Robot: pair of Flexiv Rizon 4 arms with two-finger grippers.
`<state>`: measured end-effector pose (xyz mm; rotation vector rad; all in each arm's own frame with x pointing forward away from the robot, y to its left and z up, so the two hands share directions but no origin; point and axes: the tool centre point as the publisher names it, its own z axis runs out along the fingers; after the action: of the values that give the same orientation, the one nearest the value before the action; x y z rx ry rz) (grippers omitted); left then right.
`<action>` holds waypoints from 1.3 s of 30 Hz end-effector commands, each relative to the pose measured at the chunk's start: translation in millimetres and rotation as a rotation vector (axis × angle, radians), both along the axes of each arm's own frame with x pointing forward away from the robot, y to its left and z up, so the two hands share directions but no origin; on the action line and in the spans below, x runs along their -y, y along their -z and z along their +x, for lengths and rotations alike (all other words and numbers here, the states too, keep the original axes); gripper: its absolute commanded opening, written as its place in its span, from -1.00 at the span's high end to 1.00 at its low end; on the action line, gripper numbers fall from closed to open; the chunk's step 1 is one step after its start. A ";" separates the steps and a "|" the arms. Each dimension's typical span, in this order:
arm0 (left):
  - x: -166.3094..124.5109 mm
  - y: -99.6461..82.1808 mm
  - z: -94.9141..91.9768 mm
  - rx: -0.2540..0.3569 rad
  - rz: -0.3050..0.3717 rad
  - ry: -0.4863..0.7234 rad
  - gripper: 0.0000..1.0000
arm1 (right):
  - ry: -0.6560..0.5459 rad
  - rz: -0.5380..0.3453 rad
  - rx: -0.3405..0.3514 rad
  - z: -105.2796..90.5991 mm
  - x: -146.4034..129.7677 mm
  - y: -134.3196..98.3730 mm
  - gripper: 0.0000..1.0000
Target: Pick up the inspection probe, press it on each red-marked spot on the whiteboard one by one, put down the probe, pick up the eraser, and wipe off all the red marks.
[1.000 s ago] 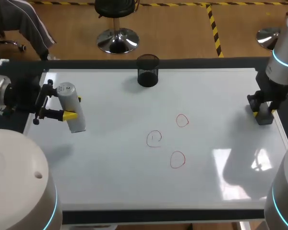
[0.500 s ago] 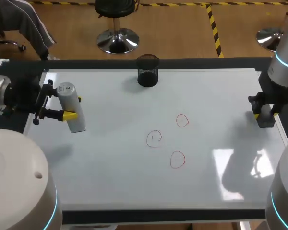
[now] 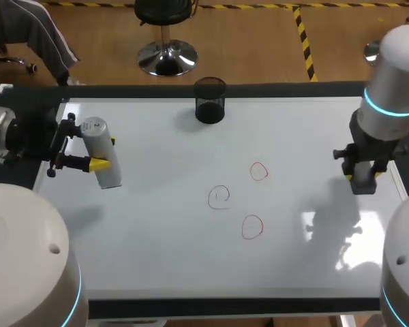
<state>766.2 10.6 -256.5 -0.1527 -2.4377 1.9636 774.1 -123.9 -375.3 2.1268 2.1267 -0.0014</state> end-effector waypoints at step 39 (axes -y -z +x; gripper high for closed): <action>-0.9 -1.2 -0.2 0.001 0.000 0.001 1.00 | 0.029 0.052 -0.039 -37.2 -167.2 -4.9 1.00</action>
<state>766.2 10.6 -256.5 -0.1527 -2.4376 1.9636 731.0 31.3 -367.7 2.2076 2.1479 0.0440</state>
